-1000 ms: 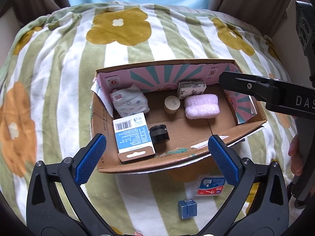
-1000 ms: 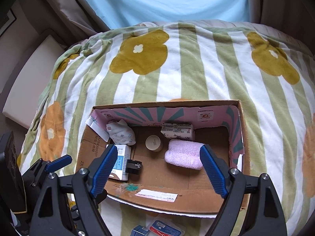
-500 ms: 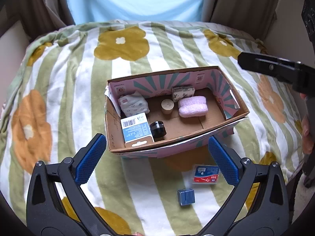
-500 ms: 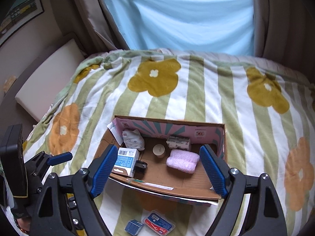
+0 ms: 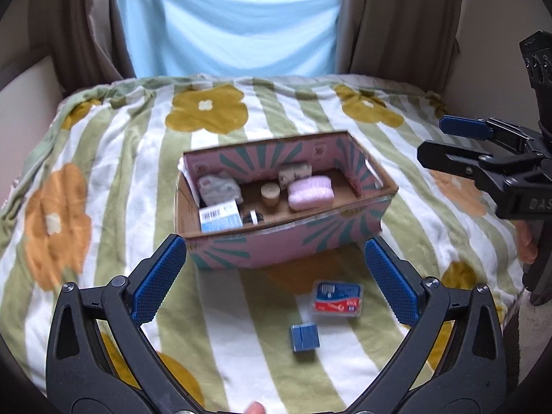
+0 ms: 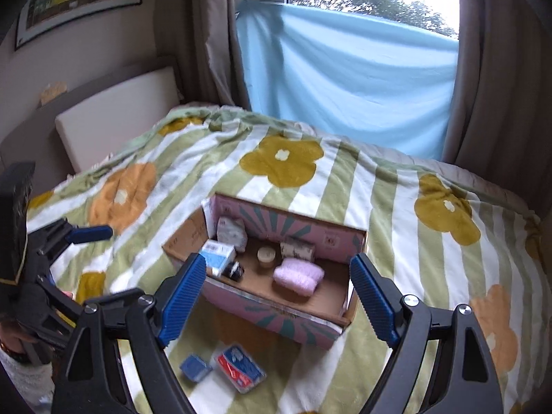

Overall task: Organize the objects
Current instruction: 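Withdraw both grippers from the box toward the blue box and floss pack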

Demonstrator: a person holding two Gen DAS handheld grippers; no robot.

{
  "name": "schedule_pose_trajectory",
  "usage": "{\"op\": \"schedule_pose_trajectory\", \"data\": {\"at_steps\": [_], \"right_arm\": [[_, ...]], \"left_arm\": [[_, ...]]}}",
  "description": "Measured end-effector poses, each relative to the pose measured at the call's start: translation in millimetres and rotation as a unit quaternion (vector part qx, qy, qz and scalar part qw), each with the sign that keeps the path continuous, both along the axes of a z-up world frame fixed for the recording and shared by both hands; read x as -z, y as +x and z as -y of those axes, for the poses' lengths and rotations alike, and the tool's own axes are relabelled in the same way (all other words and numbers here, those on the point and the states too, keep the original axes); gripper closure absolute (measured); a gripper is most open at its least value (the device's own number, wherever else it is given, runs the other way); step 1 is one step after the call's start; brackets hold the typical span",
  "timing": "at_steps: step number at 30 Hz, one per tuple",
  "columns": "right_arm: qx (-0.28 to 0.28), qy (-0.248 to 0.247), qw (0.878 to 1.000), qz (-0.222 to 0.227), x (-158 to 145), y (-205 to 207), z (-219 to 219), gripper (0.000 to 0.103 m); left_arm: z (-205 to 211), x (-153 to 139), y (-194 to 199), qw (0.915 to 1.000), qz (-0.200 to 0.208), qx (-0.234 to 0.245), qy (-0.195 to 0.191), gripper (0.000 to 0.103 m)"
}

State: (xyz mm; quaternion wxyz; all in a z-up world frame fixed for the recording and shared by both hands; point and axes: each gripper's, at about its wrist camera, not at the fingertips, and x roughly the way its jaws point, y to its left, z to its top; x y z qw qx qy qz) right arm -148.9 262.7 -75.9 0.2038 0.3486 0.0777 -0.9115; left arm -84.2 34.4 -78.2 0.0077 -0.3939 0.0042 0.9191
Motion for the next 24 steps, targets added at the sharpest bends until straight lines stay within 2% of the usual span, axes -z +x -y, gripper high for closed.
{"op": "schedule_pose_trajectory", "data": {"at_steps": [3,8,15,20,23,24], "right_arm": [[-0.034,-0.007,0.999,0.013,23.9,11.1,-1.0,0.02],[-0.075,0.013,0.996,0.037,76.9,22.4,3.9,0.02],[-0.108,0.032,0.991,0.065,147.4,24.0,3.4,0.02],[-0.135,0.052,0.987,0.068,179.3,23.7,6.8,0.02],[-0.157,0.068,0.983,0.064,193.8,25.8,10.6,0.02],[-0.164,0.075,0.982,0.063,199.5,27.0,11.7,0.02]], "left_arm": [[-4.9,26.9,12.7,0.9997,0.02,0.001,0.013,0.0],[-10.4,83.1,29.2,0.9976,0.054,-0.003,0.043,0.0],[-31.4,150.2,44.3,0.9964,0.082,0.003,0.022,0.006],[-29.4,178.1,45.4,0.9951,0.091,-0.009,0.037,0.007],[-31.2,190.2,42.5,0.9944,0.103,-0.012,0.022,0.016],[-30.3,194.9,41.6,0.994,0.107,-0.013,0.015,0.016]]}}
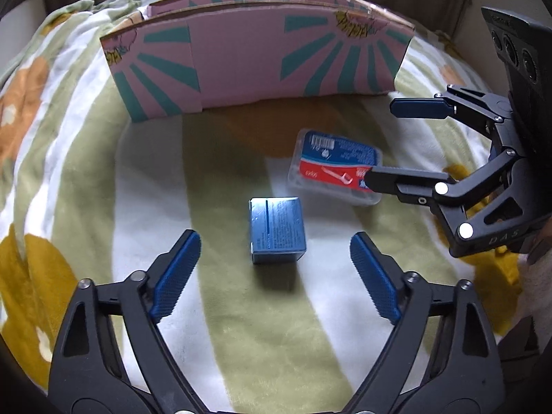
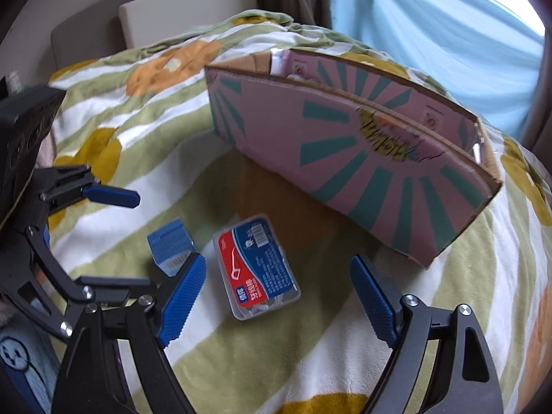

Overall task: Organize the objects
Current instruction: 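Grasp the small blue box with the left gripper while the right grasps the floss pack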

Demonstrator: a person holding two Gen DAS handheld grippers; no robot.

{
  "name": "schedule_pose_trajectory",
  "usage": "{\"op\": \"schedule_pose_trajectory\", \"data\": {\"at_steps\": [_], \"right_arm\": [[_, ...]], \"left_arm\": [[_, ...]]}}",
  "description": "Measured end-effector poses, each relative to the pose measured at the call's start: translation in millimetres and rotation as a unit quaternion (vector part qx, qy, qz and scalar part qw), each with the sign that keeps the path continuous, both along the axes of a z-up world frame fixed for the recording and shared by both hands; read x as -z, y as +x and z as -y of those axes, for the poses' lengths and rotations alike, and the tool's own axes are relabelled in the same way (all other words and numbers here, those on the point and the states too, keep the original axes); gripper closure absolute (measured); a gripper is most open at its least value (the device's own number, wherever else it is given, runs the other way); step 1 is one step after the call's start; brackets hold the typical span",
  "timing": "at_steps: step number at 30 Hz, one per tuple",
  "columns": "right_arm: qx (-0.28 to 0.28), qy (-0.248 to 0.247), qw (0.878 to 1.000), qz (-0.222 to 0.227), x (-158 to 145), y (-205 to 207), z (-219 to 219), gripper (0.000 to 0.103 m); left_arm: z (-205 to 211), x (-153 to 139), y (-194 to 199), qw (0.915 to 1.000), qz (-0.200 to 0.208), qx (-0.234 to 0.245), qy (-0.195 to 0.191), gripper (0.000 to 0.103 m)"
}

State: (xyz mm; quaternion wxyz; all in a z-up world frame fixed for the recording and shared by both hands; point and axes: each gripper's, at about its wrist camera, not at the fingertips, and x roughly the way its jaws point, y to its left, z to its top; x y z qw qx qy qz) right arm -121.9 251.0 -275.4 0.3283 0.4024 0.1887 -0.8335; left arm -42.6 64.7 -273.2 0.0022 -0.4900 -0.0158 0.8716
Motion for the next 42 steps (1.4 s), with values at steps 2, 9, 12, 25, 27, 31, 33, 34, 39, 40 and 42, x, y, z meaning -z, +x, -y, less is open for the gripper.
{"op": "schedule_pose_trajectory", "data": {"at_steps": [2,9,12,25,27,31,33,34,39,40,42], "right_arm": [[-0.012,0.01,1.0,0.002,9.2,0.5,2.1,0.021],[-0.034,0.032,0.999,0.003,33.0,2.8,9.8,0.027],[-0.035,0.042,0.998,-0.007,38.8,5.1,12.2,0.029],[-0.045,0.04,0.998,-0.018,40.6,7.9,14.2,0.049],[-0.046,0.041,0.998,-0.018,40.5,9.2,14.9,0.049],[-0.048,0.042,0.998,-0.019,40.1,11.2,17.6,0.049],[-0.05,0.041,0.998,-0.02,38.9,12.8,18.5,0.049],[-0.05,0.04,0.998,-0.02,38.4,13.7,18.8,0.049],[-0.047,0.036,0.998,-0.024,31.8,17.7,19.5,0.049],[-0.045,0.035,0.998,-0.025,30.5,18.3,19.9,0.049],[-0.04,0.033,0.998,-0.024,27.2,19.7,21.1,0.049]], "left_arm": [[-0.4,6.4,-1.7,1.0,0.003,-0.002,-0.007,0.021],[-5.6,25.5,-6.2,0.9997,0.014,-0.005,-0.02,0.036],[-9.0,26.5,-9.8,0.9996,0.014,-0.005,-0.024,0.037],[-16.1,28.0,-17.1,0.9997,0.013,-0.007,-0.021,0.071],[-12.8,27.8,-17.9,0.9998,0.014,-0.013,-0.007,0.071],[-7.9,27.5,-17.5,0.9997,0.014,-0.02,0.006,0.071],[-8.3,26.1,-16.4,0.9997,0.014,-0.019,0.007,0.071],[-8.5,25.4,-16.0,0.9997,0.014,-0.019,0.007,0.071],[-8.1,19.7,-12.6,0.9995,0.014,-0.022,0.016,0.071],[-7.4,18.4,-12.2,0.9994,0.014,-0.023,0.021,0.071],[-5.3,14.2,-10.5,0.9992,0.01,-0.024,0.029,0.071]]}}
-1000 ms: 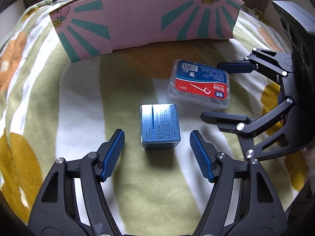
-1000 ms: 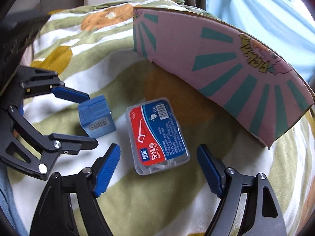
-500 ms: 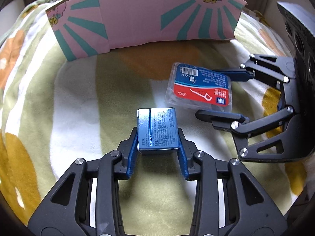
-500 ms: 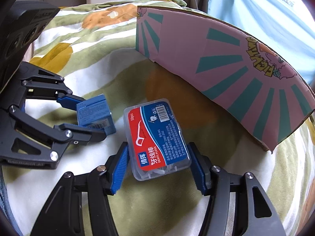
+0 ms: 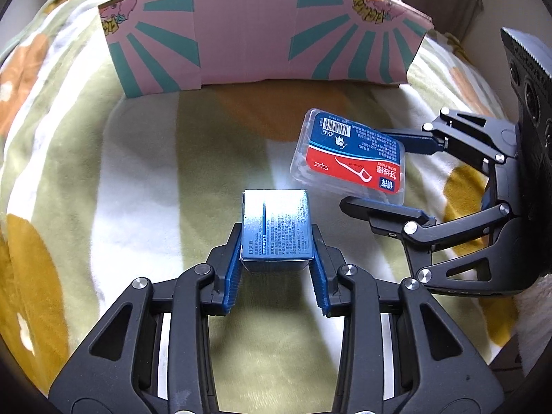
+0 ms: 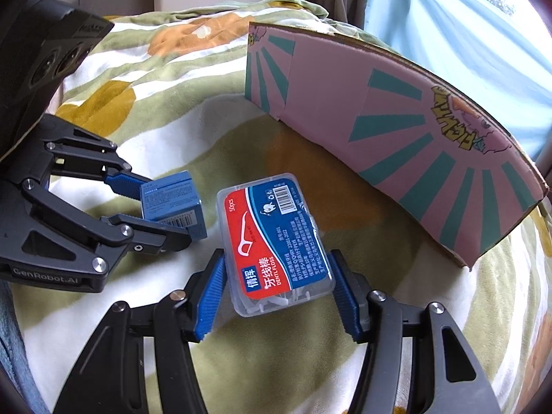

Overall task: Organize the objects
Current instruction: 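Grasp the small blue box with the left gripper while the right grasps the floss pack, then lower the blue box and floss pack into the pink box and release both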

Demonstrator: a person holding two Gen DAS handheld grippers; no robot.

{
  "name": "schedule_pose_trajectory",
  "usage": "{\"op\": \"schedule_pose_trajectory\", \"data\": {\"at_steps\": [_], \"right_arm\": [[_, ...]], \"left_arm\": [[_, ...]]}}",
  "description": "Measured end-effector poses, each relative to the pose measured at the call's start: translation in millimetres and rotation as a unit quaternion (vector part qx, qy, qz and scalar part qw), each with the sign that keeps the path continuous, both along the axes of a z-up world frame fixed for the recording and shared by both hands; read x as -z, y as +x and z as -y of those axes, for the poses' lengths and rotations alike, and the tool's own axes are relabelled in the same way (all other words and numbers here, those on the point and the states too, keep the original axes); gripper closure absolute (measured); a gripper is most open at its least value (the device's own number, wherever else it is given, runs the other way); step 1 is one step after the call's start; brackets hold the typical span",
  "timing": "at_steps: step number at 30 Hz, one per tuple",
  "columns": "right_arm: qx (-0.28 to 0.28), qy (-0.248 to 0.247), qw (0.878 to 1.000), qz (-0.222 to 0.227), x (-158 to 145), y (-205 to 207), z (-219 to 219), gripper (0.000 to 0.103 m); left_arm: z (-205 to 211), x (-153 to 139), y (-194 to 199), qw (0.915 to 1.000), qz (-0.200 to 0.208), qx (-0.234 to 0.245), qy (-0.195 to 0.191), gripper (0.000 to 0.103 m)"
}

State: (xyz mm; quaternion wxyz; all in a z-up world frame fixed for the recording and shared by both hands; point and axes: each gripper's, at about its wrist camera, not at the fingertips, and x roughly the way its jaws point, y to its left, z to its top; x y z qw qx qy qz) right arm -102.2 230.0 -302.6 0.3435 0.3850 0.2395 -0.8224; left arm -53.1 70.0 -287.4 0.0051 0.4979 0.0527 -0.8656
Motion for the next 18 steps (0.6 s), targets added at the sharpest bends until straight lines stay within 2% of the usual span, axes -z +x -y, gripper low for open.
{"op": "schedule_pose_trajectory", "data": {"at_steps": [5,9,11,15,18], "right_arm": [[0.01,-0.005,1.0,-0.003,-14.5,4.7,2.4,0.049],[0.025,-0.019,1.0,-0.005,-34.7,7.2,2.1,0.049],[0.033,-0.028,0.999,-0.004,-46.9,7.4,1.8,0.049],[0.058,-0.043,0.997,-0.008,-77.0,3.3,2.4,0.049],[0.075,-0.063,0.995,-0.008,-100.5,-2.0,3.4,0.049]], "left_arm": [[3.0,-17.1,6.2,0.9999,-0.012,0.002,0.009,0.071],[10.4,-41.4,13.0,0.9994,-0.026,0.014,0.019,0.071],[16.3,-58.0,15.8,0.9987,-0.037,0.015,0.03,0.071],[21.7,-96.0,11.4,0.997,-0.067,0.027,0.027,0.071],[31.7,-122.8,5.9,0.9951,-0.079,0.033,0.049,0.071]]}}
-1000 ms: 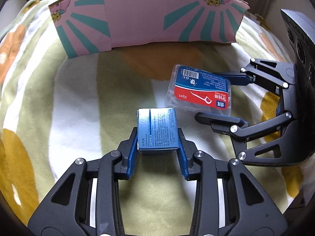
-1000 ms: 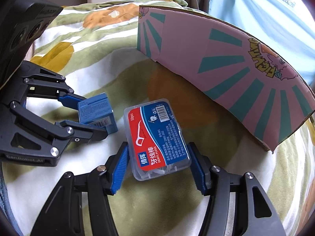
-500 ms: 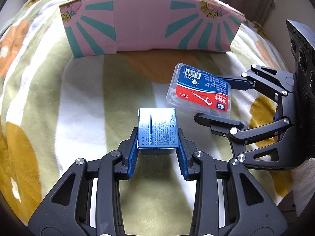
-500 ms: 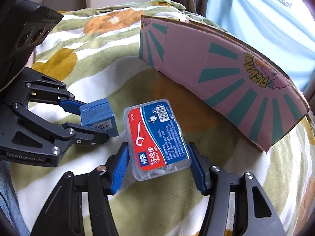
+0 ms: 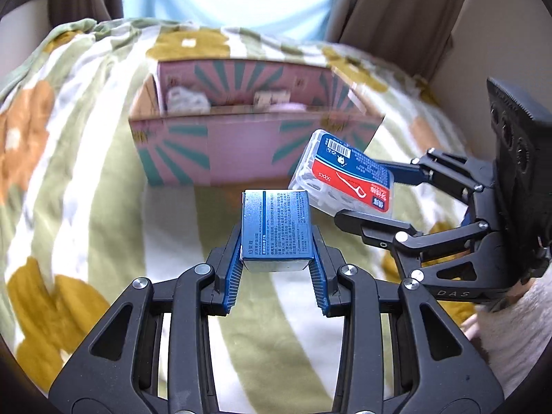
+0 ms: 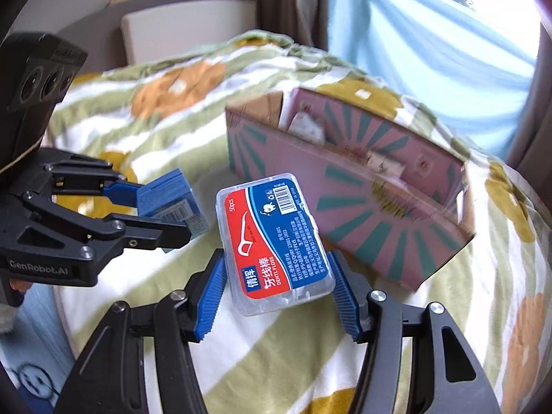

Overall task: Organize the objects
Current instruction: 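Lower the blue box and floss pack into the pink box and release both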

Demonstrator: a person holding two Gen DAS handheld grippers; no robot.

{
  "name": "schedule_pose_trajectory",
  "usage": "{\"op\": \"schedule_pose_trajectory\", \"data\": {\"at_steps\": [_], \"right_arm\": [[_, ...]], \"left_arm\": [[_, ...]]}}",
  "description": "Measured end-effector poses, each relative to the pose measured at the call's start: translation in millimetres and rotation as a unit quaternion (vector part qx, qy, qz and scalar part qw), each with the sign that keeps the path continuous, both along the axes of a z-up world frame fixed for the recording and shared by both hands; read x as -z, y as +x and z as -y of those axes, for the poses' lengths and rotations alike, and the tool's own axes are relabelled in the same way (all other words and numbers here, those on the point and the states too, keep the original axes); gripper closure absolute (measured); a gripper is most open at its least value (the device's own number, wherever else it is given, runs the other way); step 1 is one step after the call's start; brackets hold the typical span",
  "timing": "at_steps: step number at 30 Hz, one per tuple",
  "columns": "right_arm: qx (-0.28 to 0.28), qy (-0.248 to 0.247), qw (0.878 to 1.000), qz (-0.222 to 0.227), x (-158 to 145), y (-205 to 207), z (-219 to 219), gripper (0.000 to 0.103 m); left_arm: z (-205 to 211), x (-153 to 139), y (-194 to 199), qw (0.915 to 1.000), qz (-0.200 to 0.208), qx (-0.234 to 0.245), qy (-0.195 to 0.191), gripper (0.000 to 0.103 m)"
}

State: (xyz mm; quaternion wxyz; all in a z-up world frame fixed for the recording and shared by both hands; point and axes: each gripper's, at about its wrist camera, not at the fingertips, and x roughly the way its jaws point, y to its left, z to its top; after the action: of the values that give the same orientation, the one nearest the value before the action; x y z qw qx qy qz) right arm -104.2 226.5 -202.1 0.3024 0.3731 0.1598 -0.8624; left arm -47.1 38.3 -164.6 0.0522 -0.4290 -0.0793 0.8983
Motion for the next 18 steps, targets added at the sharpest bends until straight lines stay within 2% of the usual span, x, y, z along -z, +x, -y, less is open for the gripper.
{"op": "schedule_pose_trajectory", "data": {"at_steps": [6,10,14,18], "right_arm": [[0.04,-0.035,0.999,-0.001,-49.4,-17.8,2.4,0.049],[0.072,-0.042,0.997,-0.004,-76.3,-38.5,5.7,0.049],[0.108,-0.051,0.993,0.006,-93.9,-67.0,7.4,0.049],[0.152,-0.06,0.986,0.028,-98.0,-103.7,5.1,0.049]], "left_arm": [[24.2,-52.4,-12.5,0.9998,-0.017,0.011,-0.009,0.071],[39.7,-79.6,-34.7,0.9997,-0.017,0.016,0.01,0.071],[50.2,-95.5,-68.2,0.9997,-0.016,0.016,0.004,0.071],[57.3,-102.1,-106.6,0.9997,-0.011,0.021,-0.008,0.071]]}}
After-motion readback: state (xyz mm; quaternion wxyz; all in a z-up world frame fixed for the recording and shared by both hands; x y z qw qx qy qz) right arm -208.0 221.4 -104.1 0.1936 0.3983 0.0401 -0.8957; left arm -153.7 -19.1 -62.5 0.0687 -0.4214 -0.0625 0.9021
